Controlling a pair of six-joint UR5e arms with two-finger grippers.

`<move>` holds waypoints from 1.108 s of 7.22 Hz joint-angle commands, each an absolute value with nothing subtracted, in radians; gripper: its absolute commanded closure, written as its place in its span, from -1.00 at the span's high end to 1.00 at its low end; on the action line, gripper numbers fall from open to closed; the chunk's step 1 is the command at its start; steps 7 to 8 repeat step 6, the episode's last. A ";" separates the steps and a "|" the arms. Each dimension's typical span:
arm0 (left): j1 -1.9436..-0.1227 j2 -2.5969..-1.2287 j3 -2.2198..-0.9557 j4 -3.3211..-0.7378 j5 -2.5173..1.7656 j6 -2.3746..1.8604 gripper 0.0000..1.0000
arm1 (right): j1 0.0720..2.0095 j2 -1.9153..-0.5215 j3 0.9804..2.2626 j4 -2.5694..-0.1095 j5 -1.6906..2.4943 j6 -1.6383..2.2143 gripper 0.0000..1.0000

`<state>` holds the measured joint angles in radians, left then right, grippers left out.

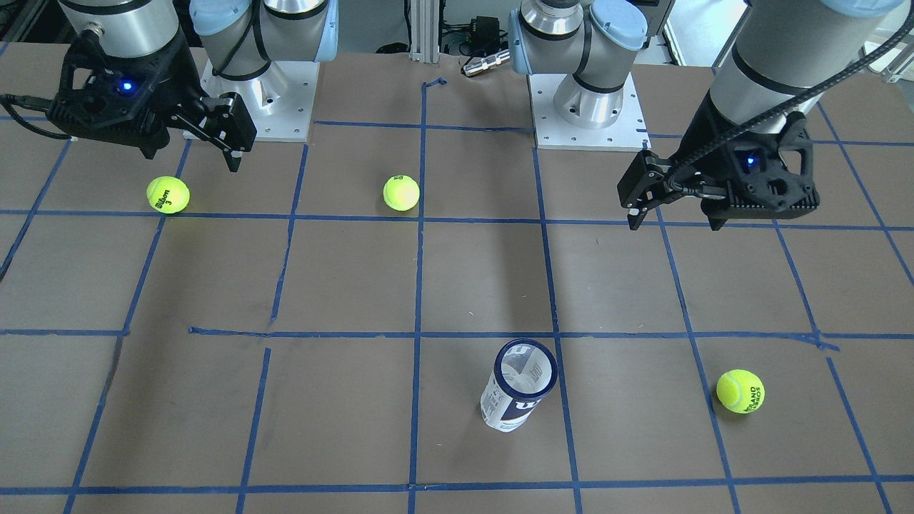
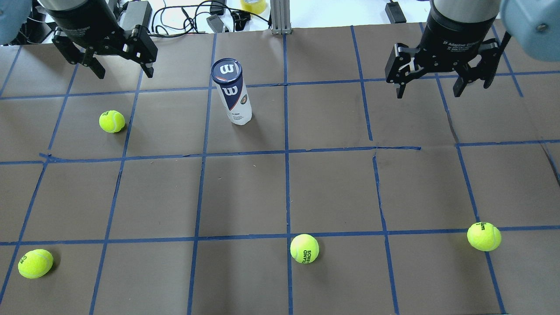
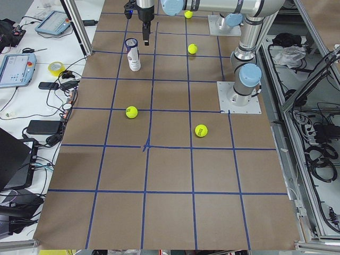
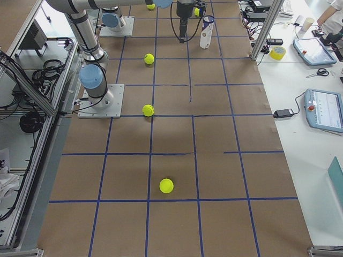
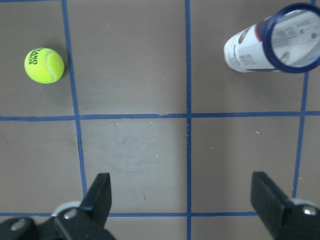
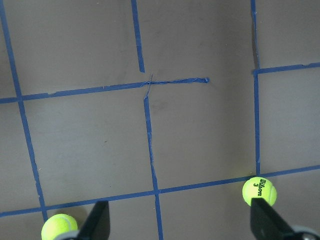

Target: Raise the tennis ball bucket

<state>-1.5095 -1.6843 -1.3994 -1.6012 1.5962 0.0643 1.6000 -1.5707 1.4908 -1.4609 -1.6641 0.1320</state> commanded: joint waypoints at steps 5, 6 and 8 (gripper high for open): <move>-1.511 -1.609 -1.482 -1.592 1.572 0.074 1.00 | 1.600 -1.577 1.508 -1.462 -1.664 0.132 1.00; -1.511 -1.600 -1.485 -1.595 1.575 0.074 1.00 | 1.601 -1.577 1.508 -1.462 -1.664 0.132 1.00; -1.511 -1.600 -1.485 -1.595 1.575 0.074 1.00 | 1.601 -1.577 1.508 -1.462 -1.664 0.132 1.00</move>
